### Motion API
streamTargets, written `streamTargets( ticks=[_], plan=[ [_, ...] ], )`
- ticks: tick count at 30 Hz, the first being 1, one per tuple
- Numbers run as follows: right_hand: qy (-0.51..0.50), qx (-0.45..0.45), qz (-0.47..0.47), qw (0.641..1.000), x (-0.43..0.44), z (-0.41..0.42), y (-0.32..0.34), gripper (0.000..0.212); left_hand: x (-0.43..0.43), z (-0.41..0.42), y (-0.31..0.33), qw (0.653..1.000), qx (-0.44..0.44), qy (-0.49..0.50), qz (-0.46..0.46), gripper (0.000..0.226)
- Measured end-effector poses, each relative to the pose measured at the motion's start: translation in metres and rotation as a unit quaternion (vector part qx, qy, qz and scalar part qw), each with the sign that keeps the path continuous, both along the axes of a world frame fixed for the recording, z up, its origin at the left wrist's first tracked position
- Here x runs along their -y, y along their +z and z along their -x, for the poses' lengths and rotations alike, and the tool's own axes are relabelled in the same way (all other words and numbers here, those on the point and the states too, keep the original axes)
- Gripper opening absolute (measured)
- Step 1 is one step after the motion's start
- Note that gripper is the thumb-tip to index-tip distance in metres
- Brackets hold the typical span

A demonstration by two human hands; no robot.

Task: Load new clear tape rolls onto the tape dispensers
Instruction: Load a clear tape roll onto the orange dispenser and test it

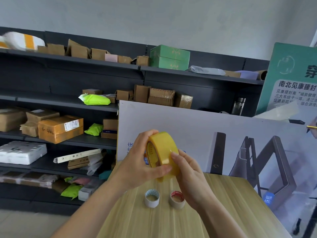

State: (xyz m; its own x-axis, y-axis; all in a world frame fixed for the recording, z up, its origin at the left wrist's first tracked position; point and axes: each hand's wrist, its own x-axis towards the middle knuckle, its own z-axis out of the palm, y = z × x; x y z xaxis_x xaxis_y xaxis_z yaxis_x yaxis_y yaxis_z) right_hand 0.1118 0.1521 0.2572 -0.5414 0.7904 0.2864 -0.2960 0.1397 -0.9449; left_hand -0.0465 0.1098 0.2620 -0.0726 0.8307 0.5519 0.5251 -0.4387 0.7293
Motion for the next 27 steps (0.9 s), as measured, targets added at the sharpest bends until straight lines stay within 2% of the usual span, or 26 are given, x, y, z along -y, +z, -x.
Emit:
streamTargets(
  ticks=[3, 6, 8, 10, 12, 15, 20, 27],
  plan=[
    [-0.002, -0.008, -0.012, 1.000, 0.002, -0.003, 0.003, 0.037, 0.003, -0.006, 0.001, 0.990, -0.110, 0.012, -0.084, 0.088],
    [-0.003, -0.008, -0.021, 1.000, 0.003, -0.006, 0.005, 0.037, 0.002, -0.012, 0.001, 0.961, -0.229, 0.039, -0.152, 0.089],
    [0.005, -0.010, -0.024, 1.000, 0.002, -0.007, 0.006, 0.036, 0.003, -0.013, 0.000, 0.950, -0.264, 0.038, -0.163, 0.087],
    [0.017, -0.018, -0.017, 1.000, 0.003, -0.008, 0.004, 0.040, 0.005, -0.011, -0.001, 0.968, -0.220, 0.005, -0.122, 0.090],
    [0.024, -0.013, -0.023, 0.999, 0.002, -0.008, 0.001, 0.045, 0.006, -0.010, 0.001, 0.992, -0.111, -0.013, -0.062, 0.093],
    [0.028, -0.003, -0.048, 0.998, 0.003, -0.007, -0.003, 0.039, 0.002, -0.008, 0.006, 0.998, -0.031, 0.044, -0.013, 0.096],
    [0.036, -0.005, -0.065, 0.997, 0.003, -0.009, -0.006, 0.033, 0.002, -0.005, 0.007, 0.994, -0.077, 0.048, -0.056, 0.068],
    [0.048, -0.009, -0.060, 0.997, 0.001, -0.014, -0.010, 0.032, -0.001, -0.007, -0.004, 0.979, -0.122, 0.030, -0.160, 0.052]
  ],
)
